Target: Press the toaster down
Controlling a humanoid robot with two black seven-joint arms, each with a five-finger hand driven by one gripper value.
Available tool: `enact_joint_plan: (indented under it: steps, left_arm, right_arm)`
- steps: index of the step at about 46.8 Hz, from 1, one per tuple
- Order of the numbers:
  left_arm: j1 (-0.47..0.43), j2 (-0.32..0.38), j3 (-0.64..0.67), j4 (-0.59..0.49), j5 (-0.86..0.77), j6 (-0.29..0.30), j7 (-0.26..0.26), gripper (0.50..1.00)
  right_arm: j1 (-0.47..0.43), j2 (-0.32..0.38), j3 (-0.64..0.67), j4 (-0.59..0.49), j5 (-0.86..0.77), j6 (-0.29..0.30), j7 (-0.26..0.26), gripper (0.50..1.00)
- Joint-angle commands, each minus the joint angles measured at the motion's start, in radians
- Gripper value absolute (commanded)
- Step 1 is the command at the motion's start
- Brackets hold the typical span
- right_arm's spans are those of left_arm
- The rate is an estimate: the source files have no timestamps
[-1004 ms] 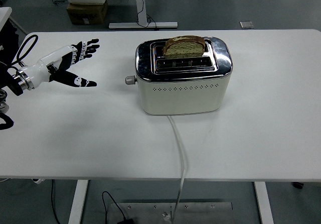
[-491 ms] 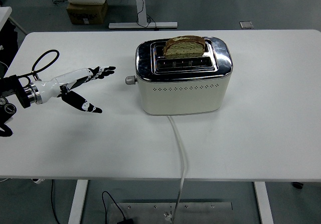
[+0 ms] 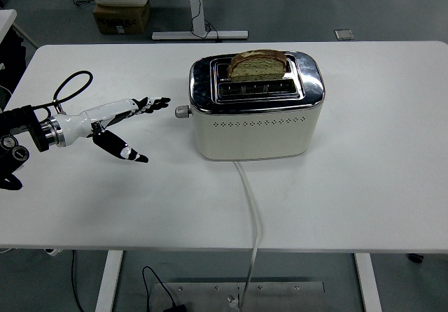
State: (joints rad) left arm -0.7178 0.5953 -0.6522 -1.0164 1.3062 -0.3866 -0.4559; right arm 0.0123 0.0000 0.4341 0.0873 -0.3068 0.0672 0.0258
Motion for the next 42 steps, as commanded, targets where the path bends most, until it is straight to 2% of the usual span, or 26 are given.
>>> enact_joint_plan:
  steps: [1,24,30,42]
  left_arm:
    - [0.000,0.001,-0.001,-0.007,0.010,0.003,0.000,1.000]
    - [-0.002,0.017,-0.001,-0.057,0.041,0.015,-0.003,1.000]
    - [0.004,0.020,-0.001,-0.057,0.068,0.015,-0.029,1.000]
    - [0.006,0.023,-0.001,-0.057,0.076,0.015,-0.033,1.000]
  right_arm:
    - [0.000,0.000,0.000,0.000,0.000,0.000,0.000,0.998]
    - [0.000,0.000,0.000,0.000,0.000,0.000,0.000,0.998]
    - [0.000,0.000,0.000,0.000,0.000,0.000,0.000,1.000]
    - [0.000,0.000,0.000,0.000,0.000,0.000,0.000,0.998]
